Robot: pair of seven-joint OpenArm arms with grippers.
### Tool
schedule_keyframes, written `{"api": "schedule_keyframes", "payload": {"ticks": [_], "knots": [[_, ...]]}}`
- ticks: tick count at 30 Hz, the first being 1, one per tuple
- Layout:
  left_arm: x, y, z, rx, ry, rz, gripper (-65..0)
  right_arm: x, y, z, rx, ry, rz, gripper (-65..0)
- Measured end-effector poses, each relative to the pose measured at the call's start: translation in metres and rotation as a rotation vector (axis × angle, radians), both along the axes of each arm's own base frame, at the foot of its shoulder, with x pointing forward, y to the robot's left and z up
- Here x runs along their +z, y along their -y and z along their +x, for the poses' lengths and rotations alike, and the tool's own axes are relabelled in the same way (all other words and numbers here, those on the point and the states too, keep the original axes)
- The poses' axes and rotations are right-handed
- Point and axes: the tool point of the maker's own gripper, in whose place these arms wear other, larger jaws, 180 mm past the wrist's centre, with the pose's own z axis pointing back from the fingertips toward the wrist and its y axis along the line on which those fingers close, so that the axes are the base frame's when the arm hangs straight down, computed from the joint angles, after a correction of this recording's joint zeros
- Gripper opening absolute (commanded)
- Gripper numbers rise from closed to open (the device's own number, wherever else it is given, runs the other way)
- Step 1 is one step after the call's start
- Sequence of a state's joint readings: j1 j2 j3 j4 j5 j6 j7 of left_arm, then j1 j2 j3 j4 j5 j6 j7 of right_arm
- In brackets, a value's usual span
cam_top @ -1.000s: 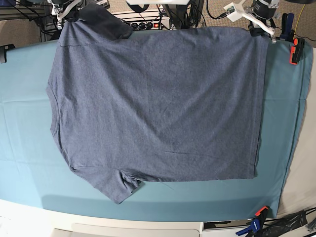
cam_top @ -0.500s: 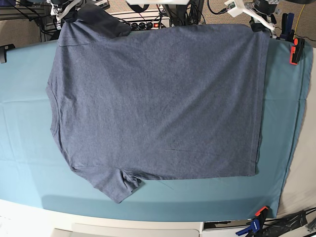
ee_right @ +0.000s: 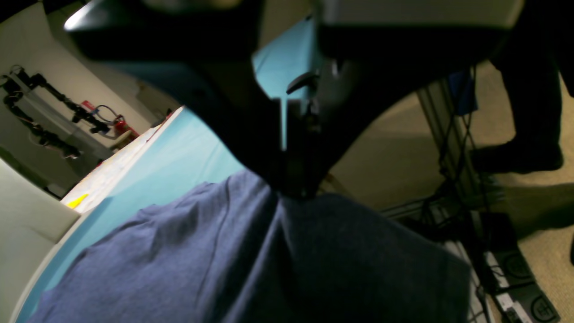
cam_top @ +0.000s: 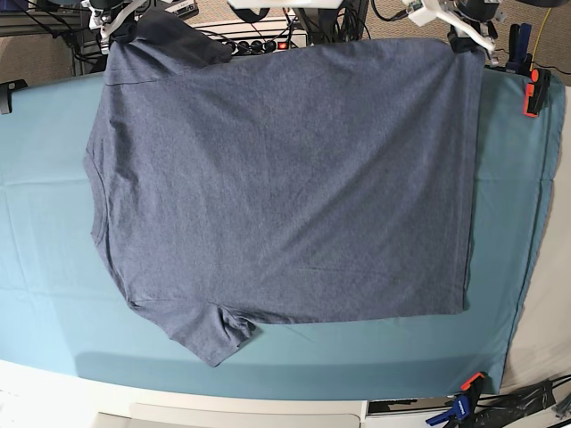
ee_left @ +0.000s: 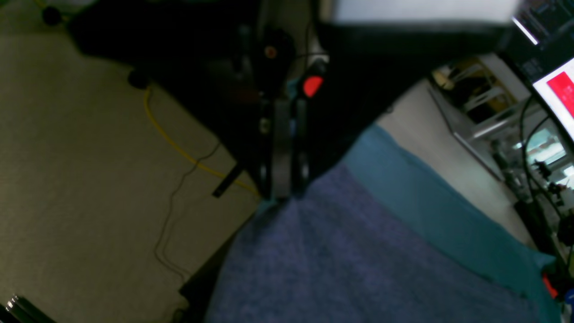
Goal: Fold the T-shirt properly
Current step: 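Drag the shirt by its shoulders toward the robot with both grippers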
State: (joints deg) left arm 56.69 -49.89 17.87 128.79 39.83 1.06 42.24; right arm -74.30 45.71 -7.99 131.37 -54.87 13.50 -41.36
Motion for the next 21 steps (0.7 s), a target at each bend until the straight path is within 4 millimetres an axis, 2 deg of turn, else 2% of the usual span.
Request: {"api": "schedule_keyframes", "payload": {"ticks": [11, 16, 21], "knots": [[0.001, 0.001, 0.001, 0.0, 0.003, -0.003, -65.0, 0.001, 0.0, 0.001, 0.009, 0.008, -0.008, -65.0], [0.001, 0.001, 0.001, 0.0, 0.004, -0.003, -65.0, 0.009, -0.001, 0.011, 0.025, 0.076, -0.015, -65.0], [0.01, -0.001, 0.015, -0.005, 0.083, 0.015, -65.0, 0.014, -0.002, 0.017, 0.034, 0.117, -0.016, -65.0]]}}
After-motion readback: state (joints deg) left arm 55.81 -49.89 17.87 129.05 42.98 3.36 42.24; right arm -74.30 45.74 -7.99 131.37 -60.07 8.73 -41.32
